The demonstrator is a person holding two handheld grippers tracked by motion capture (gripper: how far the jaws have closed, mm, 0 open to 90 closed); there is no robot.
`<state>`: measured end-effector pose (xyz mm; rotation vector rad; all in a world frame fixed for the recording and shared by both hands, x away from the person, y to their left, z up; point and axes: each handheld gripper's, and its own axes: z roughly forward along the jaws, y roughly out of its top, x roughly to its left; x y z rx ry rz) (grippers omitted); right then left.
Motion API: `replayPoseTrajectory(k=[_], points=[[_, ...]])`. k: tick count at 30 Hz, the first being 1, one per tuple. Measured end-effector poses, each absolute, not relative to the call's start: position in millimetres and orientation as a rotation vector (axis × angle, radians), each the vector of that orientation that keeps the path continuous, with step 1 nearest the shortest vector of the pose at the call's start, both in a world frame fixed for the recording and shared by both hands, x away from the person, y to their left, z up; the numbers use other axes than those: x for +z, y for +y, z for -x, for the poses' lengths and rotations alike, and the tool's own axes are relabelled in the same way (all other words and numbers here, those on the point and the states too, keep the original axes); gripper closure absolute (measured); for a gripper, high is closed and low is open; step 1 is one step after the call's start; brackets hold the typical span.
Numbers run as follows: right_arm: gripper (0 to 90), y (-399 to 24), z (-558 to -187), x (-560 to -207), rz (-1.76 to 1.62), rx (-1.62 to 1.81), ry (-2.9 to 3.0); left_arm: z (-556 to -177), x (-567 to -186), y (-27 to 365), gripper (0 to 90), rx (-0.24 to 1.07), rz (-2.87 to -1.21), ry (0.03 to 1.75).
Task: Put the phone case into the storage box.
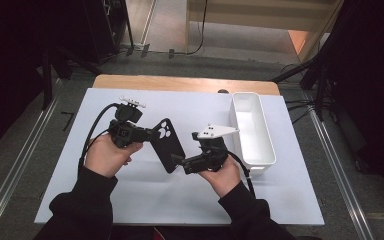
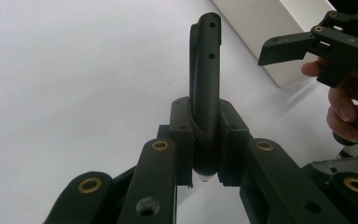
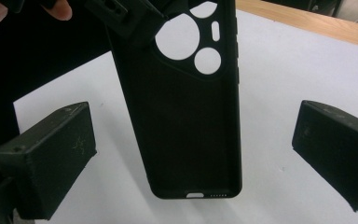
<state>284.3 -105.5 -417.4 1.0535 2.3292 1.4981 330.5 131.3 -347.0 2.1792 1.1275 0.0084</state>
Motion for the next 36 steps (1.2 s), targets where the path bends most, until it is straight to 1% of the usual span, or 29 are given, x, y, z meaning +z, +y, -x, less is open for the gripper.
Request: replayPoseTrajectory(k=[5,10,29,36], points=[[0.0,-99,-286,-415,-1.036,1.479,2.346,-330,-347,129,78.9,-0.003,-2.182,1.122],[0.0,-90,-288,-412,-1.034,1.446,2.369,-329,-348,128,78.9,-0.048,-2.172,1.11],[0.0,-71,-293,-412,-1.06,1.395,2.337,-325,-353,117,78.8,-0.066,-2.191,1.098],[0.0,-66,-296,-417,-1.088,1.378,2.329,-324,-354,114,78.8,-0.079,-2.191,1.093]])
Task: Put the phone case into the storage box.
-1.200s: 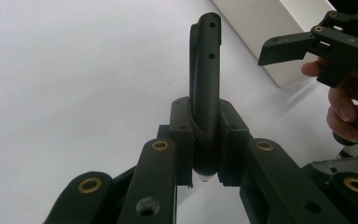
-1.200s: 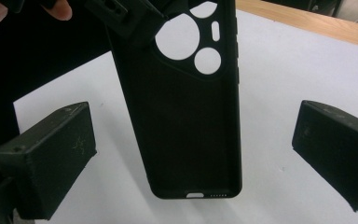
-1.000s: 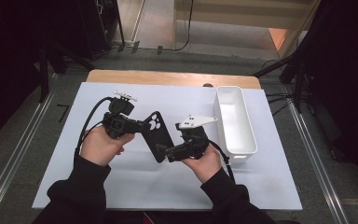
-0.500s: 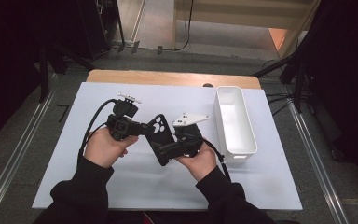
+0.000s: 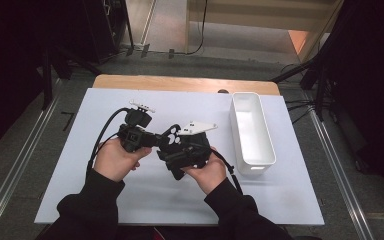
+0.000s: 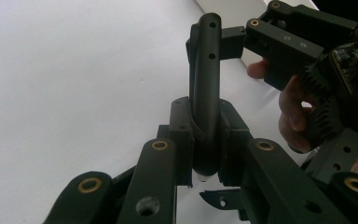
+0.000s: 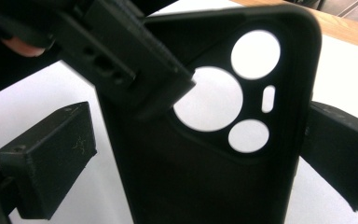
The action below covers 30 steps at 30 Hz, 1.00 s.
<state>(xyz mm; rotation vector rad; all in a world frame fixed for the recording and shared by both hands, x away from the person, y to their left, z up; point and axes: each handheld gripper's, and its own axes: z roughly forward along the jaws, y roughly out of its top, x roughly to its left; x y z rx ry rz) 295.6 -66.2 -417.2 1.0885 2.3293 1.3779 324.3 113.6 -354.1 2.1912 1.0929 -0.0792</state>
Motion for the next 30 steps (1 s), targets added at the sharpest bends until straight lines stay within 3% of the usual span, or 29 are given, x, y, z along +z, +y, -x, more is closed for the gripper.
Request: replayPoseTrajectory(k=[6,30], points=[[9.5,-68,-296,-419,-1.075,1.373,2.326,-323,-355,110,78.6,-0.092,-2.187,1.086],[12.2,-69,-295,-419,-1.041,1.374,2.363,-321,-340,119,72.0,-0.062,-2.13,1.052]])
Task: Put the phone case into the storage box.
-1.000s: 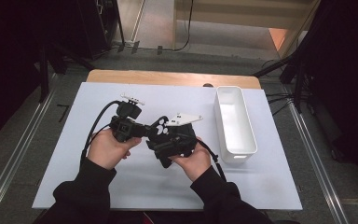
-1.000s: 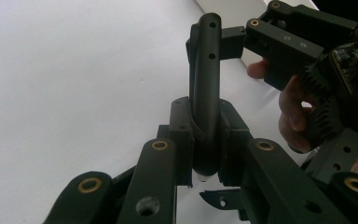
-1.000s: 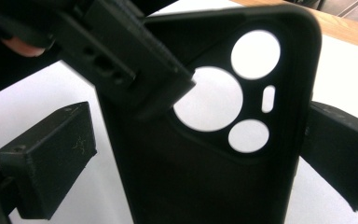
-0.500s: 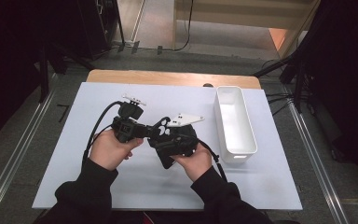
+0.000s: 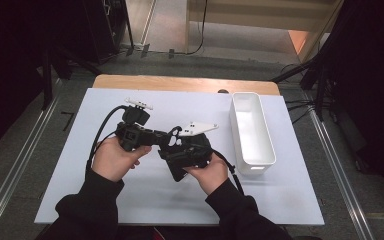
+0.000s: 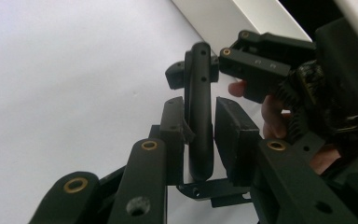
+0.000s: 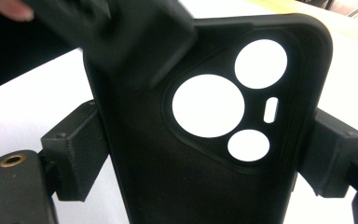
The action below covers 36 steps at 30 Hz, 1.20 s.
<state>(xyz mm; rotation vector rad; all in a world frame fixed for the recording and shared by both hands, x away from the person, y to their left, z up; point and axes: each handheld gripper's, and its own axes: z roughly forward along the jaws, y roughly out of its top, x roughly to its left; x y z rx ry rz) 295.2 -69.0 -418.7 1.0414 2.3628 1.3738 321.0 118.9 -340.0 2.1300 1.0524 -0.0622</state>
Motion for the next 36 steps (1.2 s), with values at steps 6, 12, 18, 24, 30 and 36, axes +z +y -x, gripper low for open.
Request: replayPoseTrajectory(k=[6,12,18,24,30,36], points=[[12.2,-69,-296,-421,-1.047,1.374,2.378,-322,-333,129,66.8,-0.048,-2.094,1.054],[12.2,-71,-296,-423,-1.055,1.363,2.388,-323,-328,135,58.3,-0.053,-2.076,1.062],[12.2,-75,-296,-421,-1.062,1.368,2.385,-328,-331,142,47.9,-0.041,-2.069,1.075],[12.2,-80,-297,-419,-1.067,1.387,2.384,-335,-337,151,38.4,0.007,-2.072,1.054],[12.2,-85,-297,-416,-1.06,1.397,2.376,-339,-346,155,34.6,-0.005,-2.084,0.99],[12.2,-93,-299,-411,-1.045,1.426,2.382,-342,-354,156,27.6,-0.004,-2.092,0.95]])
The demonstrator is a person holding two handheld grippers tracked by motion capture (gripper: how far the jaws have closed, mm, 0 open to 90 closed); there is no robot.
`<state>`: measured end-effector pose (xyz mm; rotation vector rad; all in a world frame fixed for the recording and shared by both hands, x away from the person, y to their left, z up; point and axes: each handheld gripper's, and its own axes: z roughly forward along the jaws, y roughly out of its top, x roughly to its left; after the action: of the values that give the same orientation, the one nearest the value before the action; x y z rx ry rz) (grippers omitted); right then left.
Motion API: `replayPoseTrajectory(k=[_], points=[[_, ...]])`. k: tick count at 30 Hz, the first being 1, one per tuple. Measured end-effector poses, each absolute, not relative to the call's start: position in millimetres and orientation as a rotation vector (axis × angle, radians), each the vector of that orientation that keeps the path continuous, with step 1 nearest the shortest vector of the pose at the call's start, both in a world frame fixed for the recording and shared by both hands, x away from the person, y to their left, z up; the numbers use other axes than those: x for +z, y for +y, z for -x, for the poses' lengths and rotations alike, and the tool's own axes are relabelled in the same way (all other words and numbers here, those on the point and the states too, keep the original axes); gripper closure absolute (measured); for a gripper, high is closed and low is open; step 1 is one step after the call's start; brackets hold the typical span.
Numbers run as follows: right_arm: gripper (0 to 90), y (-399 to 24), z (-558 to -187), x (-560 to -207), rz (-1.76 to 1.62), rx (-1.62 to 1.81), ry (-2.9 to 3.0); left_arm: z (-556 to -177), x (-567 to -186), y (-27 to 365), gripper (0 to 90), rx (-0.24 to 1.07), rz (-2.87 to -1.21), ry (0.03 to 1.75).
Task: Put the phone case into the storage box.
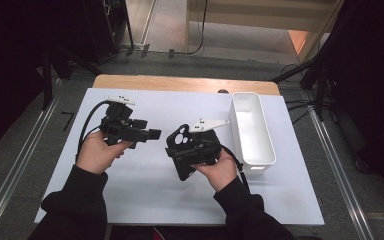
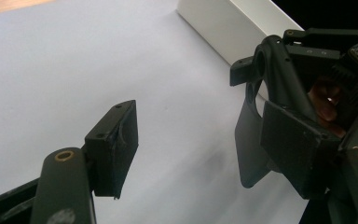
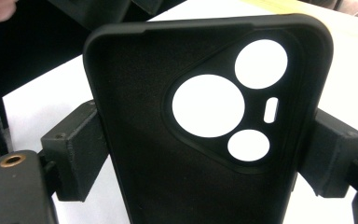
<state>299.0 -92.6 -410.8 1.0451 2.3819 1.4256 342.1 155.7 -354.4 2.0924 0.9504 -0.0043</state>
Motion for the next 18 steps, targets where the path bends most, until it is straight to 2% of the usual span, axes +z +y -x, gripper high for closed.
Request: replayPoseTrajectory(k=[10,14,18], points=[[12.1,-101,-302,-406,-1.003,1.443,2.427,-345,-370,157,27.5,0.004,-2.111,0.9],[12.1,-104,-303,-406,-0.942,1.459,2.471,-340,-374,158,27.5,-0.006,-2.147,0.758],[12.1,-106,-304,-404,-0.907,1.478,2.491,-334,-380,158,27.5,0.033,-2.193,0.702]])
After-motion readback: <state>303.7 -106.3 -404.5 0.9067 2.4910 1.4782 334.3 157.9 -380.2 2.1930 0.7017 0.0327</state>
